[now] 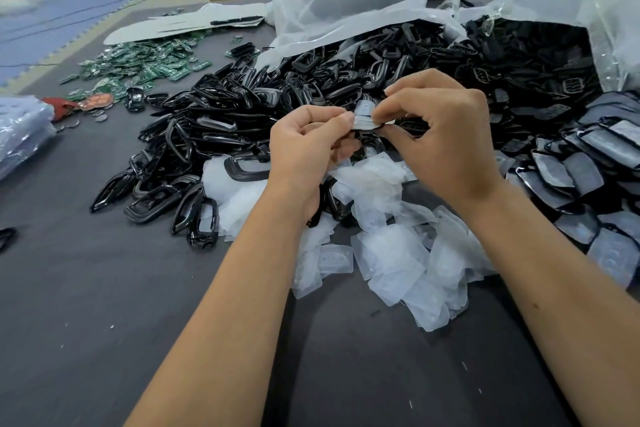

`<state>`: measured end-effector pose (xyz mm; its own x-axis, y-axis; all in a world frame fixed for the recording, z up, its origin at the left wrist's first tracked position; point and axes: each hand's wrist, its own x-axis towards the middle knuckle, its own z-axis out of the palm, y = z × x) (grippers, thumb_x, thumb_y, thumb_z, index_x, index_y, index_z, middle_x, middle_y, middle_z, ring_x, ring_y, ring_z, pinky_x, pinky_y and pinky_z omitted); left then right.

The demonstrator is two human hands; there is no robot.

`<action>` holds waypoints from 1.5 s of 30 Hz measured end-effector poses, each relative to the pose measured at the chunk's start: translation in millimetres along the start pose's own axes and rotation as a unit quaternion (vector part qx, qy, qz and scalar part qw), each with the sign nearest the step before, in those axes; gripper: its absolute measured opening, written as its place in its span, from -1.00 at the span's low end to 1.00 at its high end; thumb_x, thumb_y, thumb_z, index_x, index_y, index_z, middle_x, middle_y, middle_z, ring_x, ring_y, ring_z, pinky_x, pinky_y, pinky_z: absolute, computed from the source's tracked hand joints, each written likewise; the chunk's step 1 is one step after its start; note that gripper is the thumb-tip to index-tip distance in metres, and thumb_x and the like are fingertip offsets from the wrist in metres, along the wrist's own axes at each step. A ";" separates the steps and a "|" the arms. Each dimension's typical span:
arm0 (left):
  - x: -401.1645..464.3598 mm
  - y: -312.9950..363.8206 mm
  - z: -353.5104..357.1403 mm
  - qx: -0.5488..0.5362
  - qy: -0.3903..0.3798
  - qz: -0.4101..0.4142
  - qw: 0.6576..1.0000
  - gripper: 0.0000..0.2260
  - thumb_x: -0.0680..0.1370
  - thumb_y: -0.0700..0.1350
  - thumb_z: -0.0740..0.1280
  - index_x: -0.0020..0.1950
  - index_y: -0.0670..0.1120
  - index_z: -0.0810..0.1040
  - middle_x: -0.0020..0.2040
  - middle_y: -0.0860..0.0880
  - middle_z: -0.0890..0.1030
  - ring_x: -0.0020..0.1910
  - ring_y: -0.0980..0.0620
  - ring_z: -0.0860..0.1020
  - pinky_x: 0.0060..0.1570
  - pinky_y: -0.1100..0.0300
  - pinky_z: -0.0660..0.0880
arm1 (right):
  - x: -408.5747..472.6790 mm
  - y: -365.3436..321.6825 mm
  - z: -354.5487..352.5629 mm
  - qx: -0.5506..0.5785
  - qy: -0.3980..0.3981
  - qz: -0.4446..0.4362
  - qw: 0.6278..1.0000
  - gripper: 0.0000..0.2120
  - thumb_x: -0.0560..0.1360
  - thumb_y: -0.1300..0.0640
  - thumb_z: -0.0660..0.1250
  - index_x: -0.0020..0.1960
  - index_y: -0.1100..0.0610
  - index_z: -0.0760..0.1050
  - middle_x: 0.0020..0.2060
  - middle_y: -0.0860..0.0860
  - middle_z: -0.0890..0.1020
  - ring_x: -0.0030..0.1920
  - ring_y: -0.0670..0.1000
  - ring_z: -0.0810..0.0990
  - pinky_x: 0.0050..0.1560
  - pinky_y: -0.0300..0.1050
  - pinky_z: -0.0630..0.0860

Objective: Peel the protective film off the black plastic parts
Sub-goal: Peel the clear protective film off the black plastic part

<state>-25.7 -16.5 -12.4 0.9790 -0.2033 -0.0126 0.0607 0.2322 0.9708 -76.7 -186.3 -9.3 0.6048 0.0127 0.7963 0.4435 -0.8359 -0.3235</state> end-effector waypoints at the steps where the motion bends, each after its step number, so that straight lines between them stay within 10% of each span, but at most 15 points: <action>1: -0.2 0.4 0.1 -0.003 -0.004 0.004 1.000 -0.87 0.56 -0.18 0.50 0.01 -0.22 0.64 -0.25 -0.09 0.67 -0.36 0.05 0.63 -0.36 0.29 0.52 | 0.1 0.6 0.0 0.014 0.000 0.014 1.000 -0.84 0.40 0.33 0.58 -0.05 0.17 0.73 -0.09 0.03 0.71 -0.06 -0.07 0.69 0.00 -0.17 0.63; 8: -1.7 -0.7 -2.2 -0.040 -0.059 0.023 0.997 -0.92 0.63 -0.23 0.39 0.00 -0.11 0.69 -0.06 -0.11 0.74 -0.15 0.00 0.71 -0.13 0.22 0.62 | 3.4 3.8 -4.1 0.362 -0.035 0.300 0.882 -0.76 0.32 0.25 0.65 -0.07 0.10 0.68 -0.27 -0.01 0.75 -0.22 -0.05 0.72 -0.08 -0.16 0.64; 28: -4.0 5.9 4.7 -0.047 -0.040 0.031 0.998 -0.93 0.59 -0.27 0.42 -0.08 -0.14 0.63 -0.15 -0.13 0.66 -0.21 0.03 0.60 -0.16 0.21 0.56 | 5.1 -3.7 -2.4 0.547 -0.077 0.419 0.721 -0.82 0.38 0.20 0.50 -0.02 0.13 0.72 -0.11 0.09 0.76 -0.14 0.01 0.74 -0.21 -0.21 0.60; 45: -1.0 9.5 4.7 -0.117 -0.064 -0.003 0.991 -0.85 0.60 -0.36 0.32 0.15 -0.25 0.59 -0.05 -0.18 0.70 -0.18 -0.01 0.67 -0.08 0.13 0.64 | 4.8 1.1 -2.2 0.548 -0.071 0.352 0.756 -0.71 0.39 0.29 0.47 0.12 0.23 0.63 -0.23 0.07 0.70 -0.13 0.03 0.71 0.04 -0.13 0.62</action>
<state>-27.0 -18.6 -2.0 0.9469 -0.3205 0.0259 0.1255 0.4424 0.8880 -74.8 -188.3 -4.8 0.9763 -0.1000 0.1919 0.2132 0.2921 -0.9323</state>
